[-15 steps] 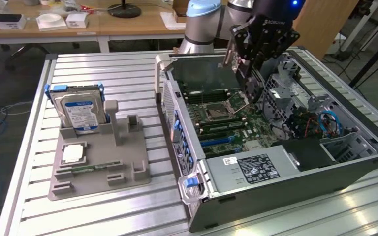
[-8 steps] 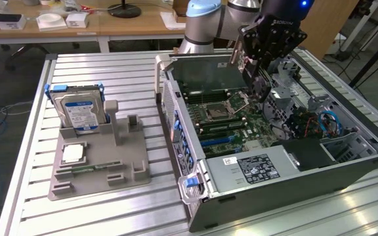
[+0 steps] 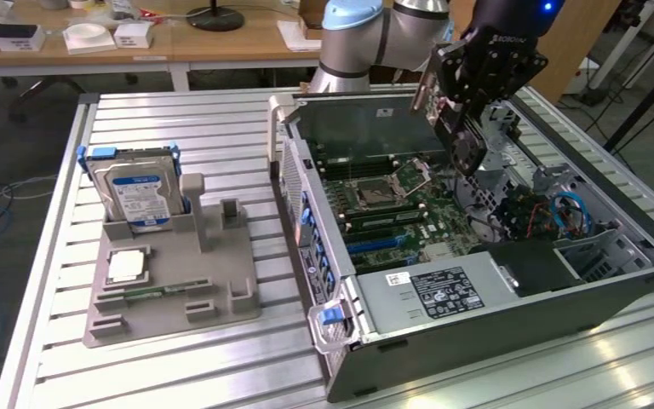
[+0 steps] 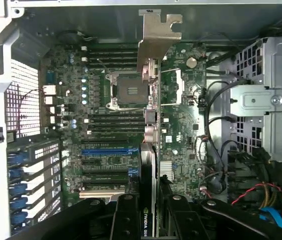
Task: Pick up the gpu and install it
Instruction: 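Pick up the gpu and move the gpu toward the slot, then insert the gpu into the slot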
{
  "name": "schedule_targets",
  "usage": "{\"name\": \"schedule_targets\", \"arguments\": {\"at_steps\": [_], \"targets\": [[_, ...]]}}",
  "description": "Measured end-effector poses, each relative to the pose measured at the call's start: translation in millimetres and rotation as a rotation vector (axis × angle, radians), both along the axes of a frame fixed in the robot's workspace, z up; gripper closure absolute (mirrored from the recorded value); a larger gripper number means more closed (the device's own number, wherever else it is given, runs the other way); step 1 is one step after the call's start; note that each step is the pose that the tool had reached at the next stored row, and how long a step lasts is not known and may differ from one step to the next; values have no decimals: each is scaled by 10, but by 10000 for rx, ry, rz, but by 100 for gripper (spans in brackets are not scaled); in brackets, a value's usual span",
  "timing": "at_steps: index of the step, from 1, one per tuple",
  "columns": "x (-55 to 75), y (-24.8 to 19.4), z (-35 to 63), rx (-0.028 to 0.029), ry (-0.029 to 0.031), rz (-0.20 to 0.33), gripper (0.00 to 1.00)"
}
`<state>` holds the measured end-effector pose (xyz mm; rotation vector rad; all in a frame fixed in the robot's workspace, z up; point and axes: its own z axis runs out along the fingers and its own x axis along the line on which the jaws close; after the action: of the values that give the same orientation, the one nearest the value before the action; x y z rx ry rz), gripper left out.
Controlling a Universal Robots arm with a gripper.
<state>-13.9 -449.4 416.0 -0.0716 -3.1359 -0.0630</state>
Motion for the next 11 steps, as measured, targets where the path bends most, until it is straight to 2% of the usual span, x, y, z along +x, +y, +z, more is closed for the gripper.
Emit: {"name": "schedule_targets", "arguments": {"at_steps": [11], "targets": [[9,0,0,1,0,0,74]]}}
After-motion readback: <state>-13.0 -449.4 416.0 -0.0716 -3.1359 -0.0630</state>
